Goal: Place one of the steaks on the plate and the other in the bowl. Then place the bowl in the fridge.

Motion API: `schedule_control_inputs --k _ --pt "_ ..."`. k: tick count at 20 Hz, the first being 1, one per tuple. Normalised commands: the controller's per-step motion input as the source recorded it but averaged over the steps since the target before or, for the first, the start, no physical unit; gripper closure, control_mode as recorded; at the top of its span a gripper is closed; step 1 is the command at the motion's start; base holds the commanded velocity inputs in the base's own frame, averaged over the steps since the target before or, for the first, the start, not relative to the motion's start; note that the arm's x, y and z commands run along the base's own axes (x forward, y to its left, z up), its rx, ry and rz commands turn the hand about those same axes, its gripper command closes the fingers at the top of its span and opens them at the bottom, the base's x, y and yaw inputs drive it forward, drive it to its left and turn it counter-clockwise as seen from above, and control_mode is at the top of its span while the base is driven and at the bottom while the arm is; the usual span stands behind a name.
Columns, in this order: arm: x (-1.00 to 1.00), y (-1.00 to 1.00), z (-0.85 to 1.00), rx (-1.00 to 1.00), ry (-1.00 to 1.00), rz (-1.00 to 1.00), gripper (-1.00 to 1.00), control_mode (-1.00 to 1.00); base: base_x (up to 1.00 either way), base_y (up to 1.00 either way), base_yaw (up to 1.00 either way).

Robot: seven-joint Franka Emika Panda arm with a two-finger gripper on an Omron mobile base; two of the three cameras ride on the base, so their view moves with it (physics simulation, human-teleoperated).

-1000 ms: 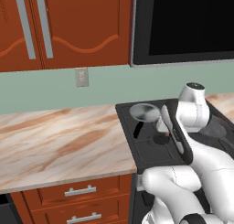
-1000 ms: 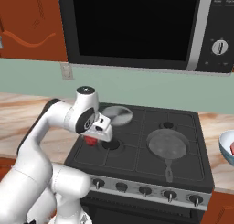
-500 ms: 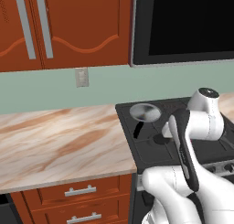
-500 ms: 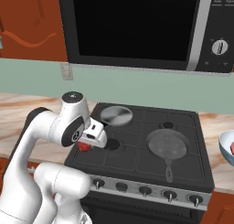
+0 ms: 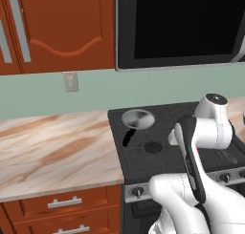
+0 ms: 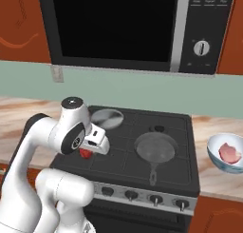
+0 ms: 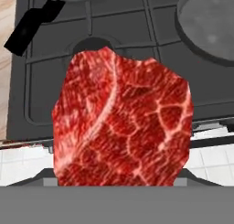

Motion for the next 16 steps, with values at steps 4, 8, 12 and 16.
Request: schedule_control_inputs --k 4,8,12,16 --pt "0.00 0.00 0.00 0.00 0.00 0.00 1.00 1.00 -0.11 -1.00 0.00" --pt "0.00 0.00 0.00 0.00 0.00 0.00 1.00 1.00 -0.15 -1.00 0.00" --pt "0.00 0.00 0.00 0.00 0.00 0.00 1.00 1.00 -0.03 -1.00 0.00" --pt "0.00 0.00 0.00 0.00 0.00 0.00 1.00 1.00 0.00 -1.00 0.00"
